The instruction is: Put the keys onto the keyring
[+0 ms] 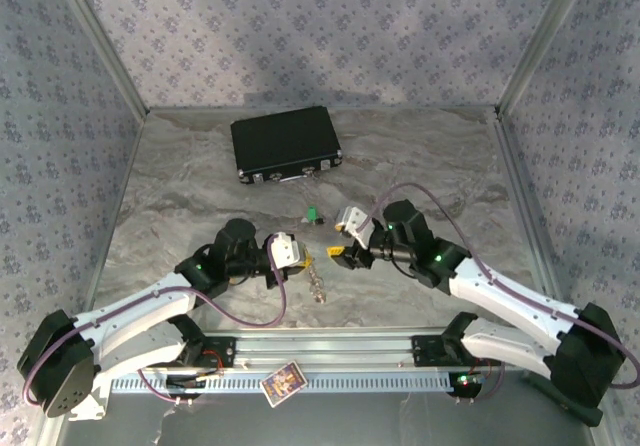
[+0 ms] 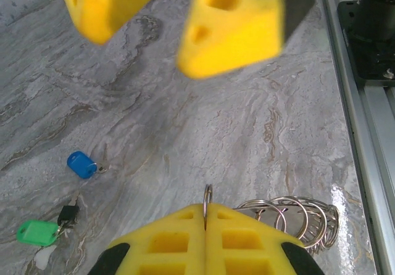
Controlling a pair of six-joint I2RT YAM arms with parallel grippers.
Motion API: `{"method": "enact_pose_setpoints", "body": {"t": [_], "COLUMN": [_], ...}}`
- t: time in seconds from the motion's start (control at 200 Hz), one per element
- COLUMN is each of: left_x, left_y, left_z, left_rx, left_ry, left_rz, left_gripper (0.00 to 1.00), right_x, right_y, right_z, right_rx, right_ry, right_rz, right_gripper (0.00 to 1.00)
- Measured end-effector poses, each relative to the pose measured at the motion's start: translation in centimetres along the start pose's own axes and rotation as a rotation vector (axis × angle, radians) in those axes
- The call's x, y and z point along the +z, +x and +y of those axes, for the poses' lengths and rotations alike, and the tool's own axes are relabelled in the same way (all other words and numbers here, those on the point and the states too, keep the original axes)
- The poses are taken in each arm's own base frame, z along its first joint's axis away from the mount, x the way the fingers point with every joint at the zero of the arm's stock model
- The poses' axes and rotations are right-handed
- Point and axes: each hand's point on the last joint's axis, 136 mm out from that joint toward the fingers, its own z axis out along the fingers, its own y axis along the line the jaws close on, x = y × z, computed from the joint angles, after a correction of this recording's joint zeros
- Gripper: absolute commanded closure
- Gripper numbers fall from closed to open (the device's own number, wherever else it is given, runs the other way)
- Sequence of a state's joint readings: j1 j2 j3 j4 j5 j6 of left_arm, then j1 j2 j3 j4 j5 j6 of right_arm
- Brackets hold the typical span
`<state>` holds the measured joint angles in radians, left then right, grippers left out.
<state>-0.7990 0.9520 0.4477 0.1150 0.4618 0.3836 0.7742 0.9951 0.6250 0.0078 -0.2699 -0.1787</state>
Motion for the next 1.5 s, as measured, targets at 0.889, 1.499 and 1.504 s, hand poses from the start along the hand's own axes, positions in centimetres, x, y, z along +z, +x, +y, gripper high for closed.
{"method": "enact_pose_setpoints", "body": {"t": [0.889,1.499,1.504], "left_x": [0.1,0.3,0.3], "left_y": [0.1,-0.1,-0.1], "left_z": [2.1,1.9,1.9], "left_rx": [-0.196,-0.194,-0.194], "left_ry": [-0.121,-0.106,-0.105], "left_rz": [0.037,0.034,0.034], "left_gripper": [1.0,1.0,1.0], "right_x": [7.5,11.2,11.3], "right_y": [11.5,13.1,13.1], "right_z": [-9.3,-10.5,-10.5], "right_rx": [0.657,0.489,0.488], "right_ry": [0.38,0.391,0.391], "right_rz": [0.601,0.735,0.735], "right_gripper": [0.64,0.74,0.74]}}
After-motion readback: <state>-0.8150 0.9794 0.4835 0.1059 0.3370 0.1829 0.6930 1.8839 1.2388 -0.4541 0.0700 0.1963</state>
